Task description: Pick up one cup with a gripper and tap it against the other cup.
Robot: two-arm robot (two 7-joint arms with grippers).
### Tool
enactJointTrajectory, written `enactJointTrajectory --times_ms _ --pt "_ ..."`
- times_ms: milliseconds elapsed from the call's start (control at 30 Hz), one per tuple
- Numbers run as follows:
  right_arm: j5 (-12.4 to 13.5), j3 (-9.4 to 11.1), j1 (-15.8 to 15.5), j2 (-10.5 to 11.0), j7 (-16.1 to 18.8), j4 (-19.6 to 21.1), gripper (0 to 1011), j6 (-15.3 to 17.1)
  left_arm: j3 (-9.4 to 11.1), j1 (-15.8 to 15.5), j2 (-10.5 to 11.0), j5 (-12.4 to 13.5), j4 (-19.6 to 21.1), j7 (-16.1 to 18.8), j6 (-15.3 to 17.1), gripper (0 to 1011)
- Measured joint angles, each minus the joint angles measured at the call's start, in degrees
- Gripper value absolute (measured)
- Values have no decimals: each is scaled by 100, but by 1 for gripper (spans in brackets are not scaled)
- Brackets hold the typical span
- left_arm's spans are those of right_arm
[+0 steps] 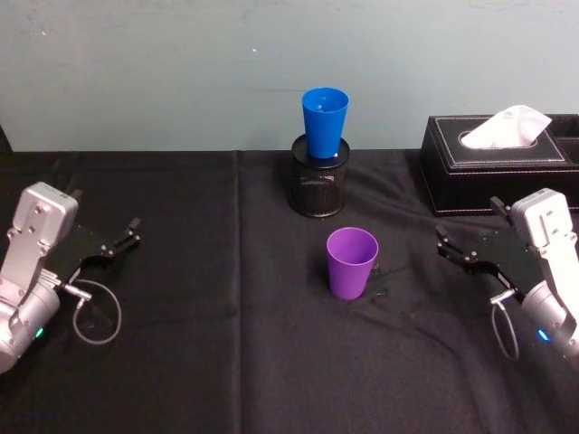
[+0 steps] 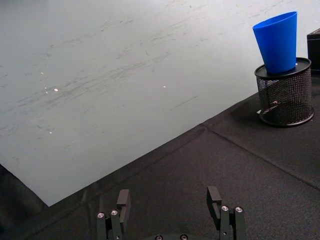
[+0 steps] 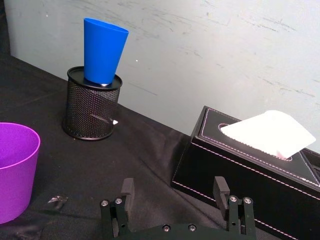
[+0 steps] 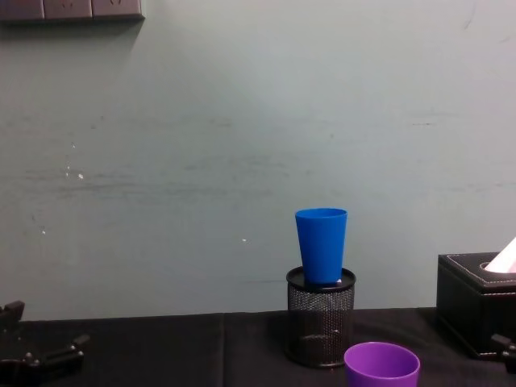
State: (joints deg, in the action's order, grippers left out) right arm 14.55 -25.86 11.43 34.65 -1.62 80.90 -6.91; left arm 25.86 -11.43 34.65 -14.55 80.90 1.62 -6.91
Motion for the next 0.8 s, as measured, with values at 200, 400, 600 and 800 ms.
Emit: enactJointTrajectory --times_ms 200,400,600,800 --pt "0 0 0 0 1 0 1003 0 0 0 0 0 0 0 0 1000" --pt "0 0 0 0 0 0 1003 0 0 0 0 0 0 0 0 1000" --pt "0 0 0 0 0 0 1003 0 0 0 0 0 0 0 0 1000" --pt "0 0 0 0 0 0 1003 0 0 0 0 0 0 0 0 1000"
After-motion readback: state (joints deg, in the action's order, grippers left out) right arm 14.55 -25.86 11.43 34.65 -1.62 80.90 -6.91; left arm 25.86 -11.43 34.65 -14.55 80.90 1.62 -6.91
